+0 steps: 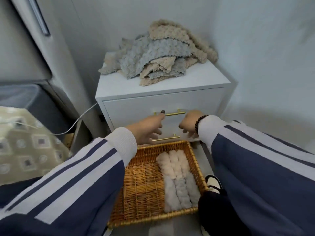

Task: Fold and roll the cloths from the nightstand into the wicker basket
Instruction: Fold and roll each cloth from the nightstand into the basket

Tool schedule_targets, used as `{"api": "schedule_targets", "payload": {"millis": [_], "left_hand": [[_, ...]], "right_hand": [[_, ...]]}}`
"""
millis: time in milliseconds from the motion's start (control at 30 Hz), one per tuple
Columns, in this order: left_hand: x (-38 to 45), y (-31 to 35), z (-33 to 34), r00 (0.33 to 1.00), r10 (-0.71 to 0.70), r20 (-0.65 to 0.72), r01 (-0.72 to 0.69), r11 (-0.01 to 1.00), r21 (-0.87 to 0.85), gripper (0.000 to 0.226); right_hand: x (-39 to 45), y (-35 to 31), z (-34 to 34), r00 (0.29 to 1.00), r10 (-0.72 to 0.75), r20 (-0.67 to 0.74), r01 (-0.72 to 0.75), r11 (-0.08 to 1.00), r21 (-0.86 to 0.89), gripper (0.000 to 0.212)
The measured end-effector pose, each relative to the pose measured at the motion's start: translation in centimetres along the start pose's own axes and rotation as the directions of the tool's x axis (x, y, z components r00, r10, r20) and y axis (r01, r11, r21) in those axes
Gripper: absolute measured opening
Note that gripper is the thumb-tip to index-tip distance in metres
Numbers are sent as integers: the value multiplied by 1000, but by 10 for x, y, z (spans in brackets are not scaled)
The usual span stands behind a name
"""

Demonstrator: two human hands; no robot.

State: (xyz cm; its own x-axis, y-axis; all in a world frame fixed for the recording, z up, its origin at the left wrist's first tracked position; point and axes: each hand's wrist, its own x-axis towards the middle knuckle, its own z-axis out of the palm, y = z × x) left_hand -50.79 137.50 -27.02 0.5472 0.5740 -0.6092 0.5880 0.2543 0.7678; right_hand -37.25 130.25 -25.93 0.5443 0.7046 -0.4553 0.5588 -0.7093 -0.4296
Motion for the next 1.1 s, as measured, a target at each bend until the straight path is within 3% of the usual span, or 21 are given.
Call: {"api": "schedule_targets", "payload": {"millis": [100, 267, 400, 567, 733, 867, 1000, 1100], "left_hand": [[-27, 20, -23, 996, 86, -21, -86, 996, 3, 60], [-60, 43, -52, 972, 226, -67, -232, 967, -100, 44], [-66, 46, -64, 957, 265, -119, -286, 933, -219, 35], [-62, 60, -73, 945, 282, -164, -321, 889, -327, 34], [-54, 74, -79, 939, 296, -177, -345, 829, -440, 35], [-44, 83, -82, 940, 307, -151, -340, 797, -499, 37], [-38, 91, -91, 939, 313, -146, -340, 762, -551, 35], [-33, 97, -96, 938, 314, -146, -337, 735, -589, 32]], "right_hand": [[-18, -2, -37, 997, -36, -61, 47, 979, 198, 24], [-39, 3, -56, 977, -42, -211, 138, 874, 466, 13], [-44, -4, -52, 958, -64, -278, 207, 827, 522, 15], [-34, -35, -62, 921, -146, -362, 285, 885, 367, 13], [-9, -84, -94, 825, -293, -483, 377, 922, 85, 18], [21, -121, -119, 766, -384, -516, 367, 920, -139, 19], [62, -149, -132, 763, -441, -473, 308, 891, -334, 26], [90, -165, -131, 803, -440, -403, 242, 857, -455, 38]]}}
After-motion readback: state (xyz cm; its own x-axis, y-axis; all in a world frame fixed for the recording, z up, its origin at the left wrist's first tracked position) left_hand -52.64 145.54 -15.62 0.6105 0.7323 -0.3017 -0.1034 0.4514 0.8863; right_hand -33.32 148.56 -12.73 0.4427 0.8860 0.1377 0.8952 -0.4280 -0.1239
